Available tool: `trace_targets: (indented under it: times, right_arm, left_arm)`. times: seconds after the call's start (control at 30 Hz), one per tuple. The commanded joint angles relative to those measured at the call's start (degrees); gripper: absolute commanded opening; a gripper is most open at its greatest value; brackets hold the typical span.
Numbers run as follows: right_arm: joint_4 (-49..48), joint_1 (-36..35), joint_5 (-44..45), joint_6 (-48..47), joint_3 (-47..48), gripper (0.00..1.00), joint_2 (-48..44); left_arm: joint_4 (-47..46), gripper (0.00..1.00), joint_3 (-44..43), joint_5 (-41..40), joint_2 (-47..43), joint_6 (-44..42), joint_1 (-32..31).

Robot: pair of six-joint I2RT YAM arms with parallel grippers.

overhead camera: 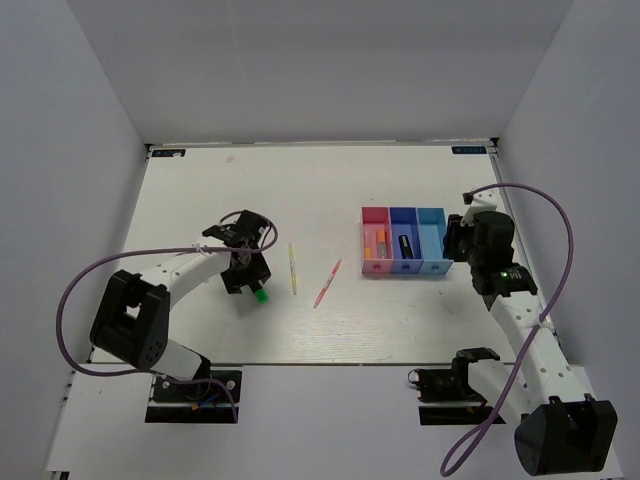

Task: Sort the stationery into containers
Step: Grab a piece of stationery with the left arm

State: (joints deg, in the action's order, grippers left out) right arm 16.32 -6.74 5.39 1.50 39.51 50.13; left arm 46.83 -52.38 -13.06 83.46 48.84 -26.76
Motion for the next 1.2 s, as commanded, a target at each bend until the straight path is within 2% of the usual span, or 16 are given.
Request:
trace_targets:
  times: [0.0, 0.13, 0.23, 0.37, 0.47, 0.6, 0.67, 0.7, 0.83, 0.87, 0.9, 0.93, 0.97, 1.0, 1.1, 1.17]
  right_arm:
    - [-0.93, 0.33, -0.47, 0.26, 0.31, 0.44, 0.06]
    - [-0.93, 0.33, -0.55, 0.35, 0.31, 0.44, 0.15]
    - [-0.93, 0.41, -0.55, 0.26, 0.31, 0.44, 0.23]
    - [-0.85, 0.41, -0.64, 0.44, 0.31, 0.44, 0.23]
    - [-0.94, 0.76, -0.64, 0.35, 0.31, 0.44, -0.20]
    - [-0.94, 0.59, -0.73, 0.52, 0.31, 0.44, -0.30]
    - [-0.94, 0.68, -1.08, 0.52, 0.40, 0.44, -0.65]
    - [-0.76, 0.68, -1.26, 0.35, 0.40, 0.46, -0.47]
    - [-0.15, 0.68, -4.67, -0.61, 0.40, 0.84, -0.47]
    - [-0.06, 0.77, -7.47, -1.05, 0.48, 0.83, -0.38]
    - [0.29, 0.68, -8.11, -1.14, 0.57, 0.72, -0.30]
    - [0.38, 0.77, -8.72, -1.15, 0.48, 0.54, -0.21]
    - [0.12, 0.77, -9.34, -1.15, 0.40, 0.12, -0.38]
    - [0.29, 0.77, -9.34, -1.06, 0.31, 0.00, -0.56]
    - [-0.23, 0.85, -8.65, -1.06, 0.05, 0.00, -1.00]
    - [-0.58, 1.03, -7.32, -1.06, -0.13, 0.16, -1.00]
  left_arm:
    - [-4.10, 0.70, 2.10, 3.39, 1.00, -0.59, 1.10]
    - [-6.48, 0.69, 2.46, 4.97, 4.24, -0.41, 1.98]
    - [-7.54, 0.63, 2.11, 4.97, 6.01, -0.32, 2.07]
    - [-7.02, 0.44, 1.41, 4.80, 7.94, -0.15, 2.07]
    - [-6.40, 0.39, 1.40, 4.27, 8.83, -0.41, 1.89]
    - [-5.35, 0.21, 2.02, 4.09, 9.18, -1.03, 1.80]
    - [-5.43, 0.16, 2.46, 4.53, 7.43, -1.55, 1.54]
    - [-5.26, 0.13, 2.28, 4.71, 5.42, -2.08, 1.19]
    - [-4.47, 0.03, -5.50, 5.41, 3.29, -4.97, -5.64]
    - [-4.55, 0.02, -7.28, 5.76, 3.11, -6.90, -7.15]
    - [-4.55, 0.01, -10.69, 6.20, 3.46, -7.35, -11.60]
    - [-5.25, 0.01, -12.29, 6.47, 3.72, -7.70, -12.95]
    - [-5.87, 0.01, -17.01, 6.82, 4.68, -9.10, -14.35]
    - [-6.92, 0.01, -18.45, 8.30, 5.91, -9.46, -17.76]
    - [-13.31, 0.01, -24.78, 11.20, 10.47, -9.64, -22.08]
    - [-15.26, 0.01, -29.76, 12.87, 12.59, -9.20, -23.76]
